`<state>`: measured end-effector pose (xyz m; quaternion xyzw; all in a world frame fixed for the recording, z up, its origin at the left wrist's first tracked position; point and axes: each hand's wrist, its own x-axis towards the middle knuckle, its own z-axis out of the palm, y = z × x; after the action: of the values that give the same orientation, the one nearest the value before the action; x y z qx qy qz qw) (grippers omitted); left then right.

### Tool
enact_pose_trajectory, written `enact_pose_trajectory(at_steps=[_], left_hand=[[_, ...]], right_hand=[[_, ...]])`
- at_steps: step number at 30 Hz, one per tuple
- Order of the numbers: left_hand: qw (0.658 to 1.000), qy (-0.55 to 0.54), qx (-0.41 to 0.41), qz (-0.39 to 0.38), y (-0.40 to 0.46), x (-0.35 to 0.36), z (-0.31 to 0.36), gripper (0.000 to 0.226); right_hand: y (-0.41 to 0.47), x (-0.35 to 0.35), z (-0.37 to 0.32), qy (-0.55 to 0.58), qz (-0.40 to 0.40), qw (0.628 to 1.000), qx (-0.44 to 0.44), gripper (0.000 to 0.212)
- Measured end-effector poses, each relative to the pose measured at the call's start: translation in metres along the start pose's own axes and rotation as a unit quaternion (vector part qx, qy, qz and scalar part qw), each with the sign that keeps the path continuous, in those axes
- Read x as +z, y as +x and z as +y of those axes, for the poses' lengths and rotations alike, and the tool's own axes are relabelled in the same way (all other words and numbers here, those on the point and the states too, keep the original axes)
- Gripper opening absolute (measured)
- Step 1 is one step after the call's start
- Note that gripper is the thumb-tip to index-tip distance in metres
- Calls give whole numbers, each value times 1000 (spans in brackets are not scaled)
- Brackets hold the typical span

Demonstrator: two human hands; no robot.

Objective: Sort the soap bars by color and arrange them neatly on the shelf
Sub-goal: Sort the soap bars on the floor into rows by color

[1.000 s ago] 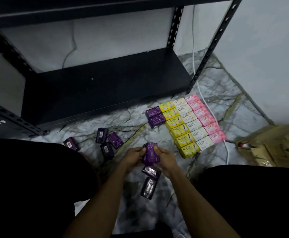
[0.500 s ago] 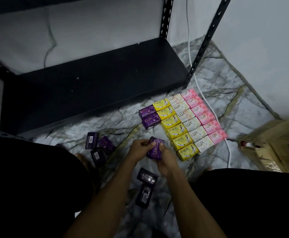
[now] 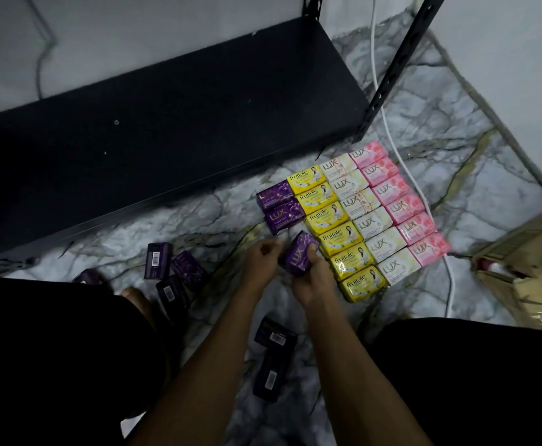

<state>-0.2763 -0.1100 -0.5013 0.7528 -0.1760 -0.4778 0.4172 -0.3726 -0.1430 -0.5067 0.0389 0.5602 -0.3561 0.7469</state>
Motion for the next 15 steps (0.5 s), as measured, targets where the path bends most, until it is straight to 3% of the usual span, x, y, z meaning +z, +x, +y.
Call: enact_pose_trajectory(at_steps=[3,10,15], left_hand=[[998,-5,-4,56,12,-2,-3,15],[997,-57,-52,-1,42,-12,2,16],[991,-120,-58,-11,52,-9,14,16]], right_hand=[[16,4,10,0,52,999,5,39],[40,24,16,4,155,988,-30,37],[39,39,22,-55,252,965,-45,34]])
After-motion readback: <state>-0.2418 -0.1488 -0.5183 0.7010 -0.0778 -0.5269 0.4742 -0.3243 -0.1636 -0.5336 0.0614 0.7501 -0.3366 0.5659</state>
